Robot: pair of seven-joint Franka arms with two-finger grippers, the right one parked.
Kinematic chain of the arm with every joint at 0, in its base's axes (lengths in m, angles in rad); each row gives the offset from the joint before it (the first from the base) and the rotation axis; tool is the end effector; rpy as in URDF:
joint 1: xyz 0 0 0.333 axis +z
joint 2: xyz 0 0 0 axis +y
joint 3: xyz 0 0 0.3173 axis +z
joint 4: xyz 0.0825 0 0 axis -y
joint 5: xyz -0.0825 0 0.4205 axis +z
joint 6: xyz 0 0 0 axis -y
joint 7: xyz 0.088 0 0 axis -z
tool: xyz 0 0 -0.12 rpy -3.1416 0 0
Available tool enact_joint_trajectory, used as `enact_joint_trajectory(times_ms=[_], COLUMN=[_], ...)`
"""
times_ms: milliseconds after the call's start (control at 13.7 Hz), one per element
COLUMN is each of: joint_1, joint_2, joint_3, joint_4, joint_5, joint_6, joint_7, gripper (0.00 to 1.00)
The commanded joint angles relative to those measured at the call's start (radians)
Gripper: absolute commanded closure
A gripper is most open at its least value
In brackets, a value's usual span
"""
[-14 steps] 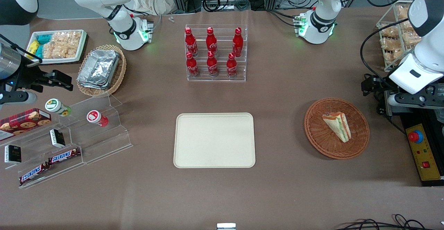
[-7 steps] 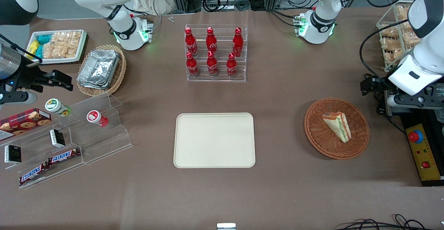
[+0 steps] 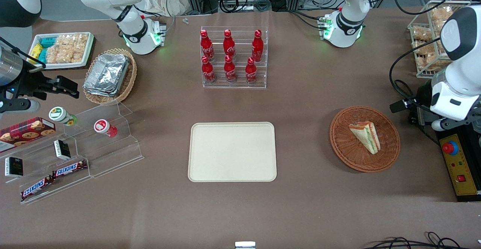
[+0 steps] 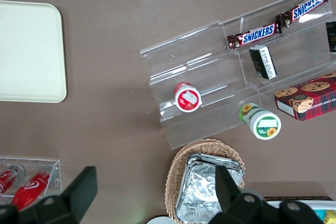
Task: Place sandwich from basket to tray
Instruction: 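Move the left gripper down over the wrapped sandwich in the wicker basket, then close the left gripper on the wrapped sandwich and lift it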
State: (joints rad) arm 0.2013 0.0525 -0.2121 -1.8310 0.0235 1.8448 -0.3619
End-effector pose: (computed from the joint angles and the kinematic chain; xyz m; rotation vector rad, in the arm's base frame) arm 0.6077 -0.0027 0.4721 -3.0767 -0.5351 0.0542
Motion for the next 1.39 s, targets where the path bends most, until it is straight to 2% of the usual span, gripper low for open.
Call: enact_joint_trajectory(times_ms=[0,220,439,659,1317], joint_1=[0.009,0.007,0.007,0.004,0.0], joint_2=[-0.002,0.036,0.131,0.188,0.291], joint_3=[-0.007,-0.007,-0.007,-0.007,-0.007], joint_4=[-0.097,-0.221,-0.247,-0.246,-0.255], joint_5=[-0.007,0.006,0.009,0.053,0.079], joint_6=[0.124,0.334,0.437,0.47,0.542], joint_7=[-0.07,-0.222,-0.363,-0.468,-0.568], gripper=[0.0,0.0,0.0,0.0,0.0])
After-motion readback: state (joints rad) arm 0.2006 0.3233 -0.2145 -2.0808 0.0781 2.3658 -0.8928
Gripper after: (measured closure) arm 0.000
